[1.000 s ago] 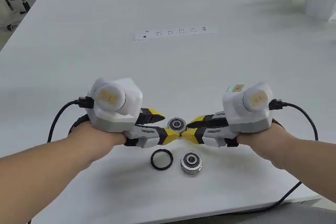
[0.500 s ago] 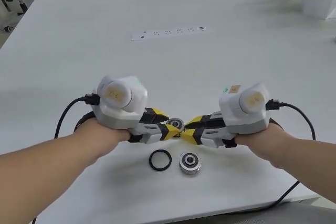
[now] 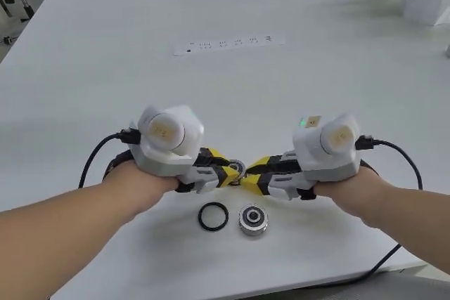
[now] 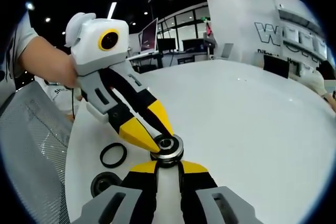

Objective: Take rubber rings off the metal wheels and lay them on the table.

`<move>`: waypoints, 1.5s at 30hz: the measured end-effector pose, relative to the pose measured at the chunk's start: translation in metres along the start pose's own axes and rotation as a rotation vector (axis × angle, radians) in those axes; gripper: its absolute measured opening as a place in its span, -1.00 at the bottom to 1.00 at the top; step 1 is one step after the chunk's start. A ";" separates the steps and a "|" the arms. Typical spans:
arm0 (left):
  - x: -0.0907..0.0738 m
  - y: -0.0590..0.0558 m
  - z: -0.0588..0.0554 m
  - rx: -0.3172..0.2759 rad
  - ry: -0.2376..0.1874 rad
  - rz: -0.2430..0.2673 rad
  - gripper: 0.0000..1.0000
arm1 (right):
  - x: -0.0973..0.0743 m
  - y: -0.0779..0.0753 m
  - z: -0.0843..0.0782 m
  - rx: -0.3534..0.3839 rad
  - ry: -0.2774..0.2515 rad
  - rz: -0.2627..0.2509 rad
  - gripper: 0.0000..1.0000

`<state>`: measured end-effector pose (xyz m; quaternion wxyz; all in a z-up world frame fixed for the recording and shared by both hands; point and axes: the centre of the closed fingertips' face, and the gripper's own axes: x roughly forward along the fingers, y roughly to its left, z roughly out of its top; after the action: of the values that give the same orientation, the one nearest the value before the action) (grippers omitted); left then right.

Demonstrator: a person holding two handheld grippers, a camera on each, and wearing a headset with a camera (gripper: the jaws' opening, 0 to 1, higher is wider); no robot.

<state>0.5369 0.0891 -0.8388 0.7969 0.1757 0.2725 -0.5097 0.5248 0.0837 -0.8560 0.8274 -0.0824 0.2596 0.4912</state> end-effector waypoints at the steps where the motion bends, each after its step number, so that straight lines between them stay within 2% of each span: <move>1: 0.000 -0.001 0.000 0.010 0.002 0.009 -0.85 | 0.000 0.000 0.000 0.000 0.000 0.000 -0.76; 7: -0.001 0.000 0.001 0.005 -0.004 0.021 -0.85 | 0.000 0.000 -0.001 -0.005 -0.001 -0.004 -0.80; 12: -0.001 0.001 0.000 -0.002 -0.003 0.028 -0.86 | -0.001 0.000 -0.003 -0.019 0.023 -0.017 -0.98; 18: -0.001 0.001 0.000 -0.011 -0.003 0.041 -0.86 | -0.001 -0.001 -0.003 0.032 0.024 -0.021 -1.00; 20: -0.001 0.001 0.000 -0.011 -0.003 0.043 -0.86 | -0.001 -0.002 -0.002 0.065 0.020 -0.022 -1.00; 25: -0.001 0.000 0.000 -0.015 -0.002 0.048 -0.86 | -0.001 -0.004 -0.003 0.208 -0.009 -0.014 -1.00; 27: -0.002 0.000 -0.001 -0.015 -0.001 0.051 -0.86 | -0.002 -0.005 -0.001 0.285 -0.037 -0.001 -1.00; 28: -0.002 0.000 -0.001 -0.015 0.000 0.052 -0.86 | -0.003 -0.005 -0.003 0.324 -0.031 -0.002 -1.00; 29: -0.002 0.000 0.000 -0.015 0.000 0.052 -0.86 | -0.003 -0.007 -0.002 0.320 -0.041 0.000 -1.00; 32: -0.001 0.001 0.000 -0.015 -0.002 0.051 -0.86 | -0.004 -0.009 -0.001 0.400 -0.060 0.006 -1.00; 34: -0.001 0.001 -0.001 -0.016 -0.003 0.052 -0.86 | -0.005 -0.010 -0.001 0.424 -0.069 0.007 -1.00; 36: -0.001 0.001 -0.001 -0.017 -0.003 0.053 -0.86 | -0.007 -0.013 0.004 0.463 -0.105 -0.004 -1.00; 37: -0.001 0.001 -0.001 -0.018 -0.003 0.054 -0.86 | -0.007 -0.012 0.006 0.490 -0.110 0.007 -1.00; 45: -0.001 0.000 -0.001 -0.021 -0.002 0.059 -0.86 | -0.009 -0.011 0.010 0.521 -0.140 0.021 -1.00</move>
<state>0.5364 0.0905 -0.8386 0.8136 0.1749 0.2720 -0.4833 0.5339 0.0750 -0.8440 0.8316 0.1699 0.3204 0.4207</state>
